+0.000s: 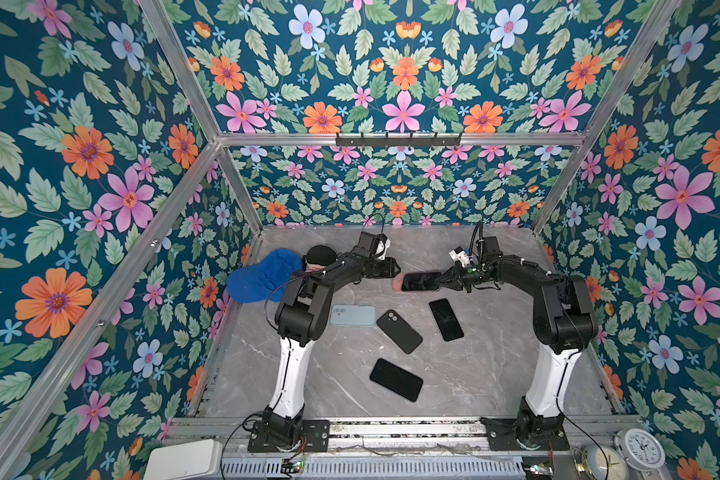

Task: Put the phone into the phone case
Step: 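Lower the purple-framed phone edge-first into the pink case with the right gripper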

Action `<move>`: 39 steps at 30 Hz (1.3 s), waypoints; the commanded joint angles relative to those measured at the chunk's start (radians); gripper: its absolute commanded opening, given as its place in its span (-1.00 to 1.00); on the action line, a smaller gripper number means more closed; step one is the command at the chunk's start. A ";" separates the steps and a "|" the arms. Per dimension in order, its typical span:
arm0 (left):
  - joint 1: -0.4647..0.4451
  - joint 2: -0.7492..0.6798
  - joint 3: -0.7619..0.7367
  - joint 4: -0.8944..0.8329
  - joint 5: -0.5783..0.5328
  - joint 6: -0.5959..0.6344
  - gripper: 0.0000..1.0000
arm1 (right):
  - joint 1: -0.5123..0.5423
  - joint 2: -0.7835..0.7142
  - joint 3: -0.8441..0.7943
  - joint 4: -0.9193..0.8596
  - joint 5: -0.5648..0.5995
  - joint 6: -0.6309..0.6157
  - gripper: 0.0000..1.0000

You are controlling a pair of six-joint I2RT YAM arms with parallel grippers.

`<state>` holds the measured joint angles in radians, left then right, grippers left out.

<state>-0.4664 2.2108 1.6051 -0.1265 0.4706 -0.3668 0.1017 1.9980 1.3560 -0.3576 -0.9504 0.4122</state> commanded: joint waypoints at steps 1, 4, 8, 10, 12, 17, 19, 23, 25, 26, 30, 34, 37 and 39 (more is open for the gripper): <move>0.000 0.008 -0.001 0.016 0.021 -0.011 -0.06 | 0.000 0.016 0.022 -0.032 -0.031 -0.026 -1.00; 0.000 0.017 0.002 0.019 0.025 -0.016 -0.06 | 0.000 0.040 0.061 -0.068 -0.033 -0.032 -1.00; 0.011 0.037 0.013 0.008 0.034 -0.026 -0.08 | 0.000 0.071 0.107 -0.099 -0.031 -0.033 -1.00; 0.016 0.039 0.013 0.010 0.040 -0.026 -0.08 | 0.000 0.088 0.130 -0.127 -0.032 -0.048 -1.00; 0.017 0.041 0.013 0.011 0.045 -0.027 -0.08 | 0.000 0.106 0.152 -0.157 -0.033 -0.066 -1.00; 0.017 0.050 0.020 0.015 0.064 -0.034 -0.10 | 0.000 0.132 0.166 -0.191 -0.056 -0.092 -1.00; 0.017 0.051 0.016 0.021 0.068 -0.037 -0.11 | 0.000 0.142 0.167 -0.207 -0.067 -0.108 -1.00; 0.014 0.049 0.001 0.037 0.080 -0.050 -0.12 | 0.000 0.155 0.176 -0.219 -0.097 -0.124 -1.00; 0.012 0.046 -0.002 0.037 0.077 -0.051 -0.13 | 0.000 0.165 0.185 -0.234 -0.101 -0.131 -1.00; 0.011 0.044 -0.005 0.037 0.078 -0.052 -0.13 | 0.000 0.168 0.187 -0.238 -0.101 -0.134 -1.00; 0.010 0.041 -0.012 0.039 0.079 -0.053 -0.14 | 0.000 0.180 0.189 -0.241 -0.109 -0.138 -1.00; 0.008 0.042 -0.011 0.048 0.086 -0.062 -0.14 | 0.002 0.183 0.190 -0.246 -0.116 -0.142 -1.00; 0.006 0.058 0.015 0.049 0.101 -0.069 -0.14 | 0.005 0.183 0.186 -0.240 -0.113 -0.142 -1.00; 0.002 0.072 0.041 0.038 0.108 -0.070 -0.14 | 0.006 0.185 0.180 -0.236 -0.112 -0.142 -1.00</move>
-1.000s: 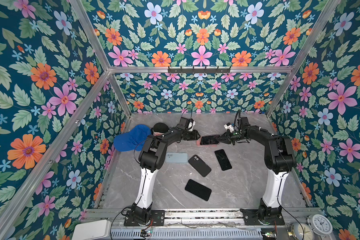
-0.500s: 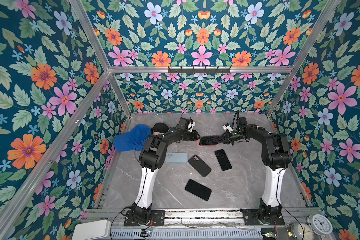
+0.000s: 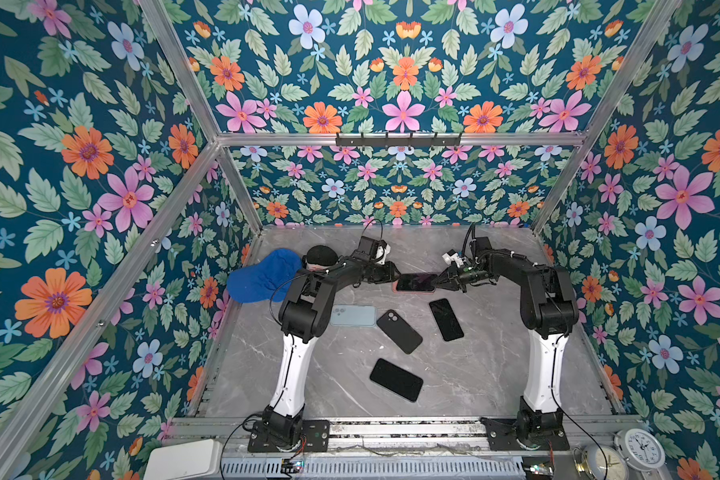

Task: Put the phone into the phone case
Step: 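Lower the purple-framed phone edge-first into the pink case with the right gripper, then lay the phone flat into the case with the right gripper while the left holds it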

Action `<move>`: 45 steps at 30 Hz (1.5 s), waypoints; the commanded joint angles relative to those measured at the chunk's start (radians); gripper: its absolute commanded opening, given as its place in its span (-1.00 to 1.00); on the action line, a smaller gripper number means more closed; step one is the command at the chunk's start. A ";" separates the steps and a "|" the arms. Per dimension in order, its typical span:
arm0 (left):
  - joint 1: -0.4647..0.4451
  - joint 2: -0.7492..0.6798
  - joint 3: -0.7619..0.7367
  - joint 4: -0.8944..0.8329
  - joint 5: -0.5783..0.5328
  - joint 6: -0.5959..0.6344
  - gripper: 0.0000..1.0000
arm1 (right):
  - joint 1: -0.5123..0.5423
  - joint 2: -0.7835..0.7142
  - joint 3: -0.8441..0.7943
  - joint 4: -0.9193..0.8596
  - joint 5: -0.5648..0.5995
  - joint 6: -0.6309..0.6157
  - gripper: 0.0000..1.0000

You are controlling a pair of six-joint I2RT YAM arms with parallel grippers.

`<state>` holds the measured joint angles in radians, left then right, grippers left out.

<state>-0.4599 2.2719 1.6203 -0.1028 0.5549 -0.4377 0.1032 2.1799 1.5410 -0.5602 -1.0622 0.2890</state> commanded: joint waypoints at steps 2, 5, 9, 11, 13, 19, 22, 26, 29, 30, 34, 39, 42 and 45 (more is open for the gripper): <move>-0.009 0.020 0.045 0.014 0.029 -0.001 -0.14 | 0.006 0.006 -0.005 -0.032 -0.001 -0.019 -1.00; -0.017 0.036 0.063 0.012 0.038 -0.007 -0.14 | 0.006 0.007 -0.003 -0.036 0.000 -0.019 -1.00; -0.020 0.020 0.028 0.030 0.035 -0.009 -0.15 | 0.006 0.010 0.001 -0.033 0.007 -0.008 -1.00; -0.020 0.001 -0.002 0.038 0.026 -0.009 -0.15 | 0.006 0.016 0.002 -0.029 0.015 0.003 -1.00; -0.020 -0.027 -0.038 0.052 0.019 -0.014 -0.15 | 0.006 0.022 0.005 -0.028 0.027 0.014 -1.00; -0.016 -0.091 -0.111 0.068 -0.015 -0.025 -0.14 | 0.006 0.017 -0.010 -0.009 0.057 0.057 -1.00; -0.017 -0.086 -0.137 0.102 0.008 -0.049 -0.15 | 0.007 0.018 -0.025 0.018 0.058 0.085 -1.00; -0.019 -0.088 -0.177 0.148 0.030 -0.077 -0.16 | 0.006 0.015 -0.048 0.048 0.065 0.112 -1.00; -0.019 -0.098 -0.201 0.162 0.035 -0.085 -0.16 | 0.008 0.017 -0.058 0.065 0.067 0.125 -1.00; -0.019 -0.102 -0.208 0.168 0.037 -0.089 -0.16 | 0.009 0.021 -0.057 0.068 0.067 0.128 -1.00; -0.020 -0.124 -0.235 0.180 0.037 -0.095 -0.17 | 0.024 0.035 -0.046 0.074 0.071 0.138 -1.00; -0.020 -0.157 -0.274 0.194 0.034 -0.102 -0.17 | 0.047 0.056 -0.013 0.061 0.079 0.139 -1.00; -0.019 -0.177 -0.295 0.198 0.030 -0.102 -0.18 | 0.053 0.070 0.010 0.041 0.086 0.130 -1.00; -0.019 -0.197 -0.317 0.201 0.028 -0.106 -0.18 | 0.058 0.084 0.038 0.021 0.097 0.120 -1.00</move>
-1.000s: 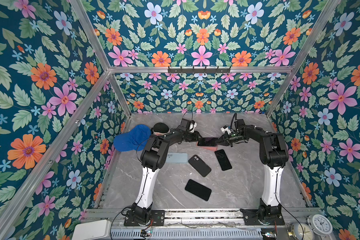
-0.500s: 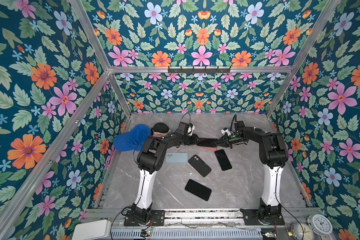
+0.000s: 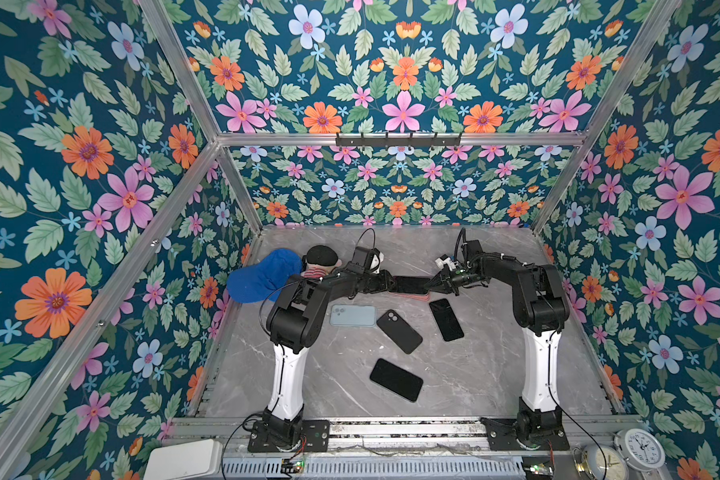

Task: Put the phone into the phone case
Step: 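Lay the phone flat into the case with the right gripper while the left holds it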

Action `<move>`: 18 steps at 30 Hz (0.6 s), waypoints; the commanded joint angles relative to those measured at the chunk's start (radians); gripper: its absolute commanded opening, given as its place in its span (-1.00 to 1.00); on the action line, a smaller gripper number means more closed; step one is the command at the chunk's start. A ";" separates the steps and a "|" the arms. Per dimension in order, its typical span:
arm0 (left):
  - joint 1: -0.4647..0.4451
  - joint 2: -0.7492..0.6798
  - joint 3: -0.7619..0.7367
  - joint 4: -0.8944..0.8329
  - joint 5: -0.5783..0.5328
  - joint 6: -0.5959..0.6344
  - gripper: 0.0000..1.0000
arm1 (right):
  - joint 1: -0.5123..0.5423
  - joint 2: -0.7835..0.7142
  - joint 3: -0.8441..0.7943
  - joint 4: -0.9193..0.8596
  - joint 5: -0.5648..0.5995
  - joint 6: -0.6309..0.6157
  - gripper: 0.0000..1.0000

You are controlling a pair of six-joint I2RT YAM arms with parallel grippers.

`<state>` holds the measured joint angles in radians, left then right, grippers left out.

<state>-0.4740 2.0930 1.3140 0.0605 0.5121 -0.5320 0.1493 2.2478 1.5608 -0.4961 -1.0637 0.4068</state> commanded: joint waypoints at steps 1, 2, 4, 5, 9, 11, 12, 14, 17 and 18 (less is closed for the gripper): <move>-0.006 -0.025 -0.020 0.039 0.068 -0.012 -0.18 | 0.014 0.023 0.030 -0.055 0.102 -0.002 -1.00; -0.006 -0.029 -0.027 0.043 0.069 -0.014 -0.18 | 0.017 0.028 0.041 -0.065 0.107 -0.006 -1.00; -0.006 -0.038 -0.043 0.050 0.066 -0.017 -0.19 | 0.023 0.042 0.067 -0.086 0.115 -0.018 -0.97; -0.005 -0.042 -0.049 0.051 0.064 -0.017 -0.19 | 0.024 0.048 0.077 -0.093 0.120 -0.021 -0.95; -0.005 -0.050 -0.066 0.058 0.060 -0.019 -0.19 | 0.027 0.070 0.120 -0.135 0.143 -0.041 -0.86; -0.005 -0.053 -0.073 0.059 0.057 -0.019 -0.19 | 0.027 0.077 0.136 -0.155 0.157 -0.053 -0.81; -0.005 -0.054 -0.074 0.060 0.057 -0.020 -0.19 | 0.028 0.078 0.145 -0.165 0.162 -0.058 -0.78; -0.003 -0.059 -0.078 0.060 0.057 -0.019 -0.19 | 0.029 0.081 0.157 -0.182 0.177 -0.068 -0.73; 0.001 -0.070 -0.077 0.059 0.054 -0.019 -0.19 | 0.028 0.081 0.169 -0.203 0.197 -0.082 -0.63; 0.003 -0.074 -0.079 0.059 0.051 -0.019 -0.19 | 0.029 0.079 0.172 -0.211 0.204 -0.087 -0.61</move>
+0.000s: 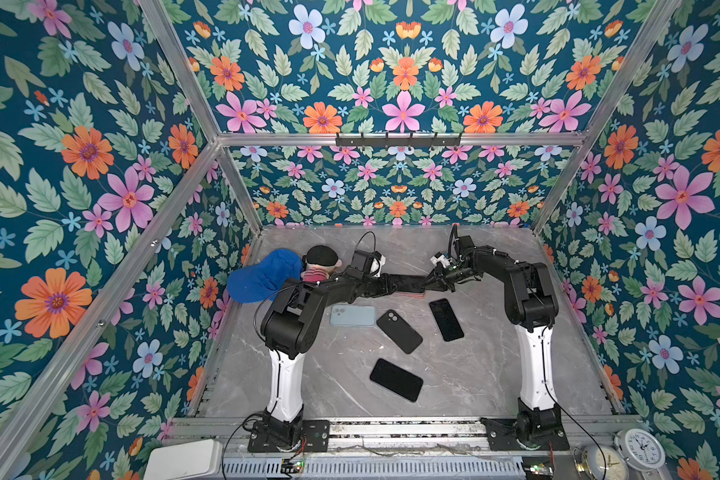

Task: Put the phone into the phone case
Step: 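Lay the phone flat into the case with the right gripper while the left holds it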

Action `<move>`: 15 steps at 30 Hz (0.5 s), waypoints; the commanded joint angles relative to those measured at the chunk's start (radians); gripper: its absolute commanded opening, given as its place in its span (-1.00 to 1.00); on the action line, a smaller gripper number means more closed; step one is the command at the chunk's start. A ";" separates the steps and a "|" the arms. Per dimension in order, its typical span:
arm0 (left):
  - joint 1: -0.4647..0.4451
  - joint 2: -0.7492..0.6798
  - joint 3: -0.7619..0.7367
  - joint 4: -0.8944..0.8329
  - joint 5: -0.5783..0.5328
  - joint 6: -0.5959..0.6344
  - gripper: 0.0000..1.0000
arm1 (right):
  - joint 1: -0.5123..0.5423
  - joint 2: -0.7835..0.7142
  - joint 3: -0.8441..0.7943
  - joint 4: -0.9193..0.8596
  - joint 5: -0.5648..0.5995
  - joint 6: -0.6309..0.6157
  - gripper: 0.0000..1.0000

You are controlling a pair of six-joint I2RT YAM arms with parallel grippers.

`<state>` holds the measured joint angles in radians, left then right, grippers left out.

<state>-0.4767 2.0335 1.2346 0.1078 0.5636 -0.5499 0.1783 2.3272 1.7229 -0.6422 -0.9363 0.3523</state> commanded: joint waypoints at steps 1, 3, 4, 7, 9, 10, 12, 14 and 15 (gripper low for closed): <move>0.008 -0.018 0.000 0.012 -0.001 0.001 -0.19 | -0.001 0.000 0.015 -0.072 0.081 -0.038 -0.60; 0.016 -0.022 -0.003 0.009 -0.004 0.002 -0.18 | 0.001 -0.002 0.021 -0.090 0.097 -0.049 -0.54; 0.020 -0.024 -0.006 0.009 -0.005 0.002 -0.18 | 0.000 -0.004 0.024 -0.099 0.108 -0.055 -0.52; 0.034 -0.027 -0.015 0.007 -0.014 0.005 -0.15 | 0.000 -0.015 0.032 -0.121 0.131 -0.068 -0.42; 0.042 -0.027 -0.015 0.002 -0.022 0.011 -0.14 | 0.000 -0.024 0.039 -0.132 0.147 -0.074 -0.34; 0.046 -0.024 -0.015 -0.001 -0.025 0.014 -0.13 | 0.001 -0.027 0.043 -0.139 0.160 -0.079 -0.27; 0.047 -0.016 -0.012 -0.003 -0.023 0.016 -0.10 | 0.007 -0.032 0.058 -0.158 0.187 -0.086 -0.19; 0.047 -0.003 -0.007 -0.007 -0.015 0.018 -0.09 | 0.015 -0.032 0.072 -0.175 0.216 -0.093 -0.12; 0.047 0.003 -0.006 -0.006 -0.009 0.015 -0.09 | 0.020 -0.035 0.080 -0.184 0.234 -0.097 -0.09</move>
<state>-0.4282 2.0243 1.2247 0.1043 0.5476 -0.5457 0.1867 2.3043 1.7874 -0.7670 -0.7662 0.2852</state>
